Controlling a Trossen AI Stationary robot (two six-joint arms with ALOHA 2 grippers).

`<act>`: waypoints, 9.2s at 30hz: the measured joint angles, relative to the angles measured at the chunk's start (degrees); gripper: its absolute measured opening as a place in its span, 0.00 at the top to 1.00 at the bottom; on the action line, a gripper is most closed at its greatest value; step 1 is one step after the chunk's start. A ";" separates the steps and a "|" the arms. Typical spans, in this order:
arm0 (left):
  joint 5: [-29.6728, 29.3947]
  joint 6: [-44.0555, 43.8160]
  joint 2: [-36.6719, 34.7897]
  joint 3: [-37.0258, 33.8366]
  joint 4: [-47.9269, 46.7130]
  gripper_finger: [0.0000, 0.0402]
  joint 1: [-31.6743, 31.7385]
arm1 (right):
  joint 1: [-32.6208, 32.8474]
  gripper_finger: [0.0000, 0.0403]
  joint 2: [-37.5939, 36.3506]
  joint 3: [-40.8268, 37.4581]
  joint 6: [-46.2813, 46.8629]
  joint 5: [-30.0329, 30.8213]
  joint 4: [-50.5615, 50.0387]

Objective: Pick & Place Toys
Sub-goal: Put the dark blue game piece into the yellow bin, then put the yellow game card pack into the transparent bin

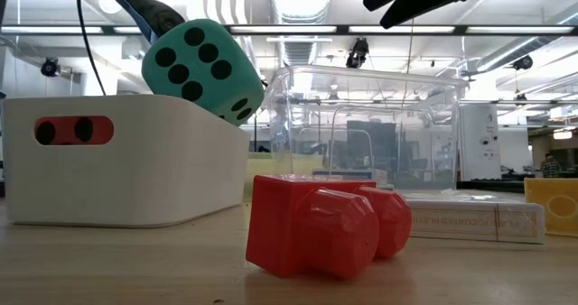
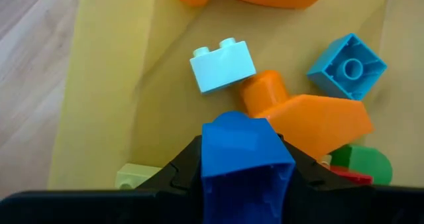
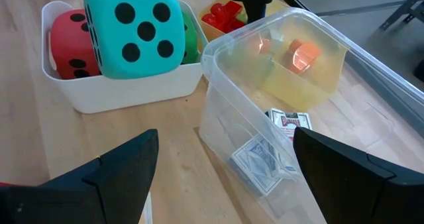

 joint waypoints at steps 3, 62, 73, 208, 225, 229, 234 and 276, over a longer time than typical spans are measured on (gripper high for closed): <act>0.00 0.00 0.00 0.00 -0.04 0.72 0.00 | 0.00 0.15 0.00 0.00 0.07 -0.02 0.00; -3.31 -9.11 -14.58 7.58 -20.04 0.22 -12.20 | 0.04 0.15 0.29 -0.12 -4.92 -19.57 -6.11; -9.01 -18.43 -20.79 7.56 -19.69 0.22 -31.20 | 1.84 0.15 7.00 -0.63 -2.84 -25.34 -1.85; -10.80 -20.61 -30.34 7.48 -21.70 0.22 -54.38 | -39.98 0.26 3.34 8.39 -52.12 -55.64 -11.56; -10.80 -20.76 -30.32 7.46 -21.66 0.22 -54.38 | -37.26 0.26 3.37 6.54 7.33 -43.39 -12.35; -10.80 -20.76 -30.32 7.45 -21.66 0.22 -54.38 | -36.99 0.26 3.37 6.10 13.45 -42.97 -12.20; -10.80 -20.76 -30.32 7.47 -21.66 0.22 -54.38 | -36.30 0.26 3.37 4.33 17.77 -42.85 -11.74; -10.80 -20.76 -30.32 7.45 -21.66 0.22 -54.38 | -35.63 0.03 12.09 2.84 12.07 -46.56 -6.20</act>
